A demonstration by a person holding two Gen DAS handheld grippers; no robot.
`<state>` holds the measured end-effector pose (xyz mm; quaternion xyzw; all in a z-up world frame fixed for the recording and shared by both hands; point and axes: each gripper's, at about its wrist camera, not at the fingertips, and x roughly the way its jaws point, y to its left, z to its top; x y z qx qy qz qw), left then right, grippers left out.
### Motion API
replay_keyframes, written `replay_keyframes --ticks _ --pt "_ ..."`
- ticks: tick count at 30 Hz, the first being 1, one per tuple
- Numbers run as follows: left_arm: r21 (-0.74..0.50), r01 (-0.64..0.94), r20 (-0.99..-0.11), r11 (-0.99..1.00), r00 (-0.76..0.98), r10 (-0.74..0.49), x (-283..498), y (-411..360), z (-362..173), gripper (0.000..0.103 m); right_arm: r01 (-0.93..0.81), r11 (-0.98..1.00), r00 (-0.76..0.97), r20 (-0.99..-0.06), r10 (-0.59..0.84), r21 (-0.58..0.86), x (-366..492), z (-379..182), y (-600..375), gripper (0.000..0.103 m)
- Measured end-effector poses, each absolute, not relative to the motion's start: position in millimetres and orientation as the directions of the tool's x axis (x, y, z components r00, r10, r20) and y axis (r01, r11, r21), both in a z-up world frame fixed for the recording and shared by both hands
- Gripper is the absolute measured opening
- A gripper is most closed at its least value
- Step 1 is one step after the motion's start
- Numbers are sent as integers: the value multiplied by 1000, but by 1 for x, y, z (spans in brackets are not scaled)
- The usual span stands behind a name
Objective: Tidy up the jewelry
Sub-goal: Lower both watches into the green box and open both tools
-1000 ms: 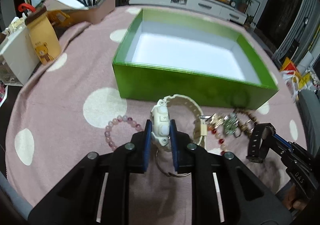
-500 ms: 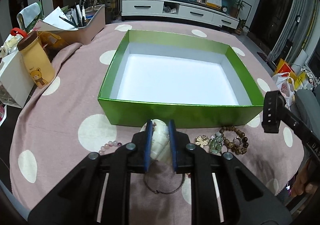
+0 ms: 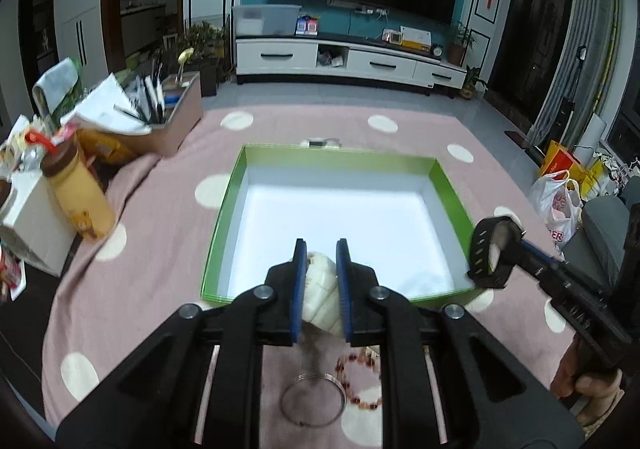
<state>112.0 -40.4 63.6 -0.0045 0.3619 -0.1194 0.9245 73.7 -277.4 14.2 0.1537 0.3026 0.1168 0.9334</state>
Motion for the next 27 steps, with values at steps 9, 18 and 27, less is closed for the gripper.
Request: replay_keyframes --ticks 9,18,27 --pt "-48 189 -706 981 688 -167 166 -61 48 13 -100 944 743 -608 280 314 121 -6 -256 15" --pt "-32 147 -732 989 670 -123 167 -53 26 56 -96 944 759 -590 275 317 103 -5 -253 47" --pt "-38 91 -750 995 656 -89 127 -26 22 85 -89 935 773 -568 281 343 55 3 -265 55"
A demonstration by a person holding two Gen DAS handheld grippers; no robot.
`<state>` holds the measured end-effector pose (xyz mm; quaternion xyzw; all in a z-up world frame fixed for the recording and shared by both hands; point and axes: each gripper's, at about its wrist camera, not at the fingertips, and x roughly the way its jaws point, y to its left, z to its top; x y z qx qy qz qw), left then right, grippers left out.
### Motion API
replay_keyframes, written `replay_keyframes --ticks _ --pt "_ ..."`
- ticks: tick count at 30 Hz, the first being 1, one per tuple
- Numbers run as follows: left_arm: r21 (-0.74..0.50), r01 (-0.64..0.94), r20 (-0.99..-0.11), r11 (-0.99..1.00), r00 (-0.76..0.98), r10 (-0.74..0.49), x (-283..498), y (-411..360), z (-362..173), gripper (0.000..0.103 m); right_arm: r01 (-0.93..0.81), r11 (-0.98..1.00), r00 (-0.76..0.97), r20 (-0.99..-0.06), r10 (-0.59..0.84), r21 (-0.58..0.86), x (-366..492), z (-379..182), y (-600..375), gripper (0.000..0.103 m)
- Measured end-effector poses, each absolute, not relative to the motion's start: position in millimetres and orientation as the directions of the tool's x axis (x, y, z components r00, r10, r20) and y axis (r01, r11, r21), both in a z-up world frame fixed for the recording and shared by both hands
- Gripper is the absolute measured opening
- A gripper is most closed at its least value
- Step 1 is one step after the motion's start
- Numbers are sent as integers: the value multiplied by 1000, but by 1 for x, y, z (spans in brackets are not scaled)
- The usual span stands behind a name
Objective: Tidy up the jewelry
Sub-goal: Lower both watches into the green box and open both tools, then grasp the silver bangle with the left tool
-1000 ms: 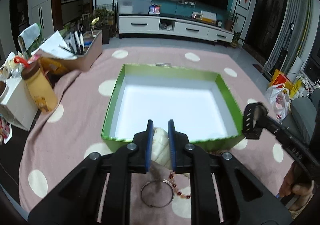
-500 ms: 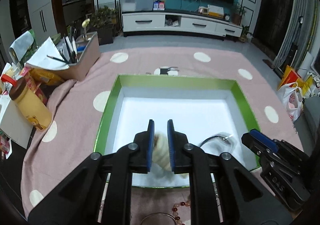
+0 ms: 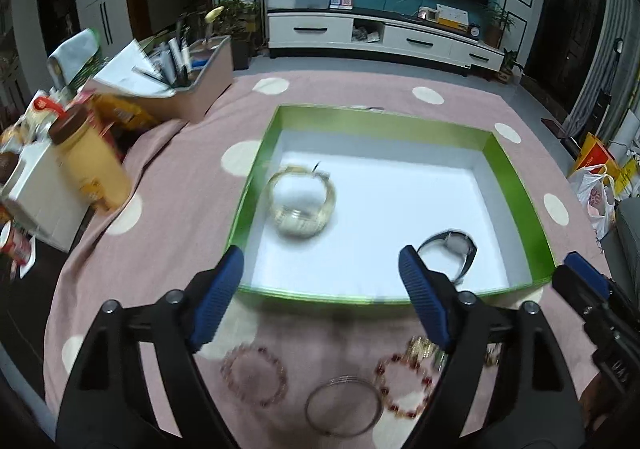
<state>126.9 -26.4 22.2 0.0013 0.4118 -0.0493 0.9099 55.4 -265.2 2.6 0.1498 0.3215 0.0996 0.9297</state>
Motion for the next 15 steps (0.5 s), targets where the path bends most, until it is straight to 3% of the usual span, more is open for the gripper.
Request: replay_keyframes --ticks 15 --pt "-94 -2 -783 996 618 -72 56 26 9 88 -21 925 756 -599 263 380 -6 -5 -295 55"
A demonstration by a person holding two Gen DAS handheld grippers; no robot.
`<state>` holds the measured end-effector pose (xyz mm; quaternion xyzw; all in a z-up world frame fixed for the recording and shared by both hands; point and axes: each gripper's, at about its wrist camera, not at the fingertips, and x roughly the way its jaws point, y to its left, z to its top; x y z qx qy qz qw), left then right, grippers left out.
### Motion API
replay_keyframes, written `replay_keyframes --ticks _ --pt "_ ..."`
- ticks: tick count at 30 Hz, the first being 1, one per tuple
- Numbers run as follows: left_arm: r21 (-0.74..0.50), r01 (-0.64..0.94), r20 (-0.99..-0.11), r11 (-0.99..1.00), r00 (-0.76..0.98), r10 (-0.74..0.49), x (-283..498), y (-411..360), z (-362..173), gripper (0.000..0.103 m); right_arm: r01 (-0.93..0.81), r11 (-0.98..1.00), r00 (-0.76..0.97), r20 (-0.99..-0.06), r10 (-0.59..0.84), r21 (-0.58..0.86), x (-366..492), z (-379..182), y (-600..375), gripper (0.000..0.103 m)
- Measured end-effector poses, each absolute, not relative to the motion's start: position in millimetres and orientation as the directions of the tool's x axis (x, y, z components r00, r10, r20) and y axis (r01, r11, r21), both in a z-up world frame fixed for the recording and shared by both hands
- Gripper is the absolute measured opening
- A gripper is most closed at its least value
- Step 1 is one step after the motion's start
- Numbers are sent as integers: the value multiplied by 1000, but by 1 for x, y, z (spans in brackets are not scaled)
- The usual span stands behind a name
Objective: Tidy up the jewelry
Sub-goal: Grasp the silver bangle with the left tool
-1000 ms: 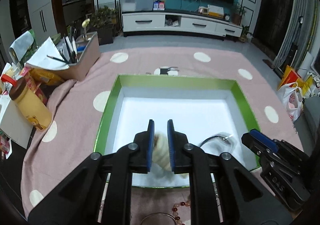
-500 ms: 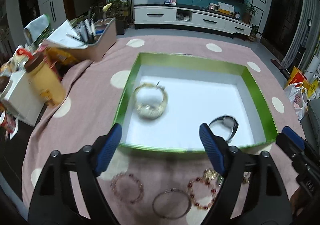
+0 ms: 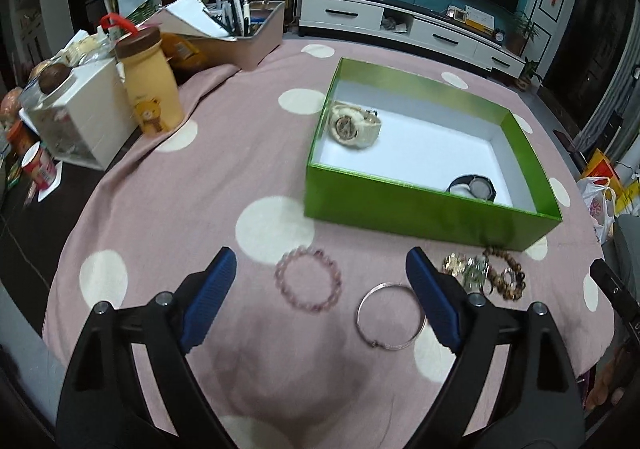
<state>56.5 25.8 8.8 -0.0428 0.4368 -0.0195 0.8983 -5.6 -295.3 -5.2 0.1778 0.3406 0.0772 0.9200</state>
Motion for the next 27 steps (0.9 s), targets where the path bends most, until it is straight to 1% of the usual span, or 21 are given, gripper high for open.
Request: replay_keyframes --ticks 6,15,17,22,24,27 --pt "-104 11 -792 995 604 -89 36 28 2 88 -44 931 745 -609 272 362 -20 -8 -290 55" --pt "-141 48 -821 989 552 -144 14 16 -30 88 -72 938 705 -648 288 338 -32 -28 -278 55" --pt "-151 49 -822 987 549 -153 13 15 -34 84 -77 938 703 -649 292 339 -34 -32 -277 55" --pt "-172 58 -822 983 542 -176 14 12 -41 70 -86 935 694 -652 305 345 -36 -39 -274 55" --pt "-171 57 -823 984 541 -175 17 9 -44 68 -89 934 693 -652 307 345 -37 -40 -273 55" --pt "-166 62 -821 984 543 -173 25 5 -48 59 -93 933 693 -650 312 349 -37 -42 -272 55"
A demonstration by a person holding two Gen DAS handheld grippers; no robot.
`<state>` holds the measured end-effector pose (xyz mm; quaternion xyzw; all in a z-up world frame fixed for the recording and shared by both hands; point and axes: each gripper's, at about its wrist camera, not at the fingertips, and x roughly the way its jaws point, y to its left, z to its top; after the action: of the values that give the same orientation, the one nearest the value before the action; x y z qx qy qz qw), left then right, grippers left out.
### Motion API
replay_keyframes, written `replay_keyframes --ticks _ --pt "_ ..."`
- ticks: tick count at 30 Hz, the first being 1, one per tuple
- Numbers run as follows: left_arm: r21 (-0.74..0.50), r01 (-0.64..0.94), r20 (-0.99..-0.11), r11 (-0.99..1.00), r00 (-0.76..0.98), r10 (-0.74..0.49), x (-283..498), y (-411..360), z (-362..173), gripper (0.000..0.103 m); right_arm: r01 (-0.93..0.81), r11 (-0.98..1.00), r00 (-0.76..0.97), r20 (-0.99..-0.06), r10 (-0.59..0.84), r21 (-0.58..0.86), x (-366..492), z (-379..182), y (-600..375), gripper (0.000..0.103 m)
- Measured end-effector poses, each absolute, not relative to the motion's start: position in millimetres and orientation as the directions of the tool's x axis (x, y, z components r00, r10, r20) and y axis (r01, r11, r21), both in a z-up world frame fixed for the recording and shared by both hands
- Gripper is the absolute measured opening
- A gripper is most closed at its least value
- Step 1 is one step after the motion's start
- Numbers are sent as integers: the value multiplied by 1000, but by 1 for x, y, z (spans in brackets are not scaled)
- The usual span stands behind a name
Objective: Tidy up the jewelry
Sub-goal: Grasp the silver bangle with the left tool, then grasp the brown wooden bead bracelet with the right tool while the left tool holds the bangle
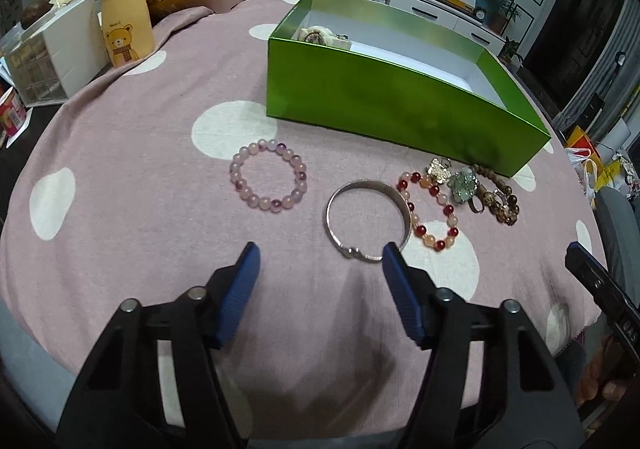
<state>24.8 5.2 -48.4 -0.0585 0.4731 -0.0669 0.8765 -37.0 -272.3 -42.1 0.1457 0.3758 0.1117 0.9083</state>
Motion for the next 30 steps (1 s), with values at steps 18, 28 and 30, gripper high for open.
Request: replay_keyframes --ticks 18,28,30 --pt "-75 219 -815 973 549 -186 67 -35 -64 9 -72 932 675 -670 308 356 -26 -54 -279 55" --pt "-157 218 -780 963 571 -256 50 -25 -44 3 -79 942 674 -679 292 327 -1 -53 -276 41" --pt "-172 211 -768 962 583 -265 44 -19 -38 3 -83 946 667 -688 286 312 6 -55 -273 36"
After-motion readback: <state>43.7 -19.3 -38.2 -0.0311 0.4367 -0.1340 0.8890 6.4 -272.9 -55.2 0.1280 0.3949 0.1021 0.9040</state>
